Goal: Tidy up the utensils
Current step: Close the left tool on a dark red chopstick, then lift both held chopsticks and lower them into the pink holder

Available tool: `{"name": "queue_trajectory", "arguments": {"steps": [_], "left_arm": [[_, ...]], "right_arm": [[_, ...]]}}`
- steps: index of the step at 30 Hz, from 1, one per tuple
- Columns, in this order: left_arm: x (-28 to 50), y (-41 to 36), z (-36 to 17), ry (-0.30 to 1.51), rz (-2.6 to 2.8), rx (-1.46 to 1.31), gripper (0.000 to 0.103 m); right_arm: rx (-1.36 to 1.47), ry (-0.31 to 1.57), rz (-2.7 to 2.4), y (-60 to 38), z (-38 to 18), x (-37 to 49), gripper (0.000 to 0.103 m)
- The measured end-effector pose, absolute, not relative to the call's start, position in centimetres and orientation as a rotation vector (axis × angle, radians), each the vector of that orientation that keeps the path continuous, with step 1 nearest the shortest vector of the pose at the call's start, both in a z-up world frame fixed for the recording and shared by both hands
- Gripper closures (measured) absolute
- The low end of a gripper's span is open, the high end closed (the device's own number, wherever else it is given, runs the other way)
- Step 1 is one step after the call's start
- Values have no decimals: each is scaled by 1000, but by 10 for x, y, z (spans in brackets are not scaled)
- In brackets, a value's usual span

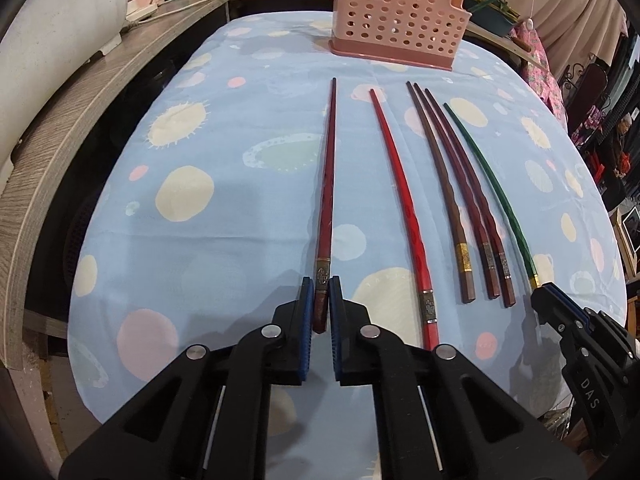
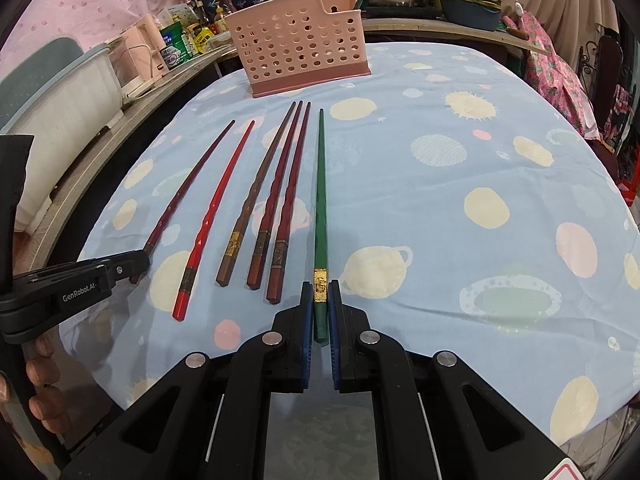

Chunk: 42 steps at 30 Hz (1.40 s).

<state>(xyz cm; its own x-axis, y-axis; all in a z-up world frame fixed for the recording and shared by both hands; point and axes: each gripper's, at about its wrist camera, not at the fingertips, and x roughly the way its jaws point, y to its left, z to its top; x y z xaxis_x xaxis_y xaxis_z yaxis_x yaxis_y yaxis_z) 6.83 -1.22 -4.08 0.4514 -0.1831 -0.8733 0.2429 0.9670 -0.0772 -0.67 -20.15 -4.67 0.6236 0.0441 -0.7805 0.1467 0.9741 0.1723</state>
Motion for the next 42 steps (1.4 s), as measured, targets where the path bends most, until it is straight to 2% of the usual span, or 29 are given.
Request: {"name": "queue_trajectory", "arguments": {"steps": [10, 24, 42], "left_arm": [[74, -1, -4, 1015, -267, 20, 95], [107, -1, 87, 842, -287, -20, 96], [195, -18, 182, 694, -315, -80, 96]], "right_arm": [[254, 771, -83, -219, 7, -8, 96], [284, 548, -104, -260, 105, 27, 96], [347, 428, -60, -284, 168, 96, 96]]}}
